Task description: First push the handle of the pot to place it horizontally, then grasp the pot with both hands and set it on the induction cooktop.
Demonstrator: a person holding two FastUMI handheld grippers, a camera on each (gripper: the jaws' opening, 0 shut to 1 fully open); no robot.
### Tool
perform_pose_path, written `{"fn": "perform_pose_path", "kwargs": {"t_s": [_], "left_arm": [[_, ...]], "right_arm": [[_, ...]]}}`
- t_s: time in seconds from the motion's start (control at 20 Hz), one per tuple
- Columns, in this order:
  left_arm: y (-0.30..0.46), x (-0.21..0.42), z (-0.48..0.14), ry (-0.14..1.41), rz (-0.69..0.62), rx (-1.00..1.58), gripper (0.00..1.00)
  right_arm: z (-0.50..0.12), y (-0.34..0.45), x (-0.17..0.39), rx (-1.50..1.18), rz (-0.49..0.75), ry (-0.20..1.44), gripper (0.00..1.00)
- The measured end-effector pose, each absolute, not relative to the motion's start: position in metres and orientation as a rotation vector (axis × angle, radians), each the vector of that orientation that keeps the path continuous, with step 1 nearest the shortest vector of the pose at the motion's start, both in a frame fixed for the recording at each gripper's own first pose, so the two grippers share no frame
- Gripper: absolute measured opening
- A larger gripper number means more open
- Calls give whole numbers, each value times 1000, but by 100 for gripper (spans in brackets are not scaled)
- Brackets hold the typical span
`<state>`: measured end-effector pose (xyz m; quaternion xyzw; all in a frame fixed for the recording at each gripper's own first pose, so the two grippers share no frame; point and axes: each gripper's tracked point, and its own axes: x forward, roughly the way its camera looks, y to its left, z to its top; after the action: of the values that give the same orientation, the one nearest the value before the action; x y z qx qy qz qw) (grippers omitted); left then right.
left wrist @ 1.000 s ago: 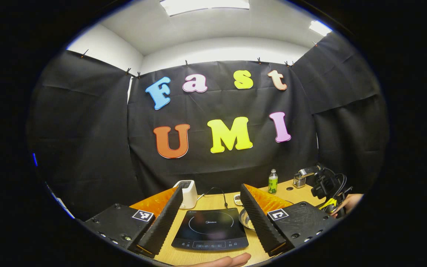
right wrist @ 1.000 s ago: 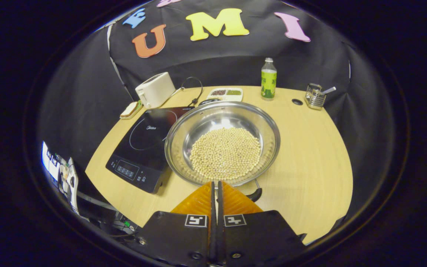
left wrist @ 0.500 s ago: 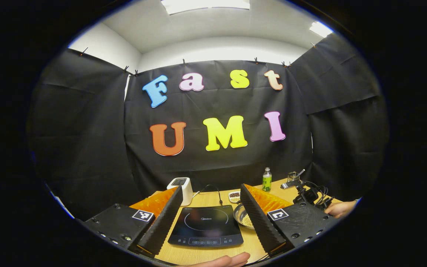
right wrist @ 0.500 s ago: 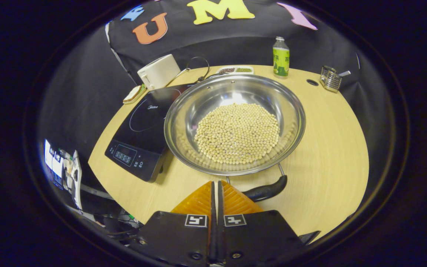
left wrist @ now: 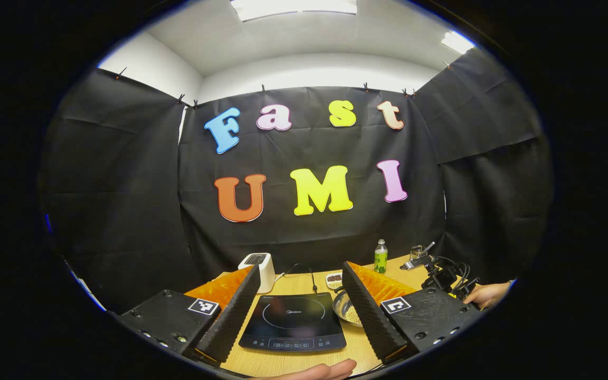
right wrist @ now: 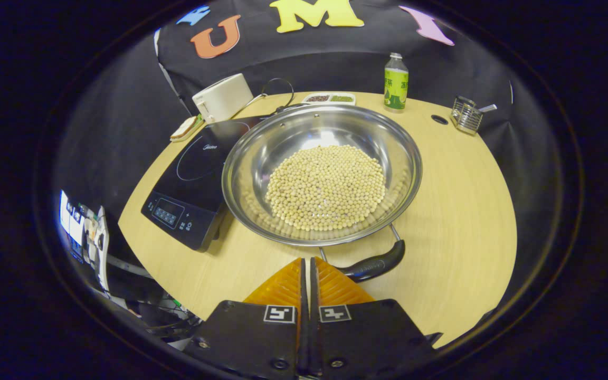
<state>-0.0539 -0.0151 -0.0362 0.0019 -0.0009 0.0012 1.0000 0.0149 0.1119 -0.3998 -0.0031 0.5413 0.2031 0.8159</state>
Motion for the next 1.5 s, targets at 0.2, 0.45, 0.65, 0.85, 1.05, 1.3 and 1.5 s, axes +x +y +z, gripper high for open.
{"fn": "perform_pose_path", "kwargs": {"t_s": [0.2, 0.45, 0.65, 0.85, 1.05, 1.3, 1.5], "left_arm": [[-14, -52, -41, -6, 6, -13, 95], [-19, -45, -43, -3, -4, -44, 96], [-25, -35, -42, -13, 1, -50, 96], [-33, -21, -41, -4, 7, -69, 96], [-44, -7, -43, 17, -15, -77, 96], [-48, 16, -55, 59, -7, -76, 96], [-54, 40, -61, 95, -34, -107, 96]], "right_arm": [[-402, 95, 24, -50, 409, 1134, 0], [-406, 77, 40, -80, 415, 1112, 1], [-408, 66, 56, -102, 440, 1093, 1], [-412, 47, 76, -112, 445, 1087, 1], [-416, 36, 91, -84, 459, 1095, 1], [-425, 17, 114, -58, 433, 1106, 4], [-424, 9, 127, -45, 438, 1094, 4]]}}
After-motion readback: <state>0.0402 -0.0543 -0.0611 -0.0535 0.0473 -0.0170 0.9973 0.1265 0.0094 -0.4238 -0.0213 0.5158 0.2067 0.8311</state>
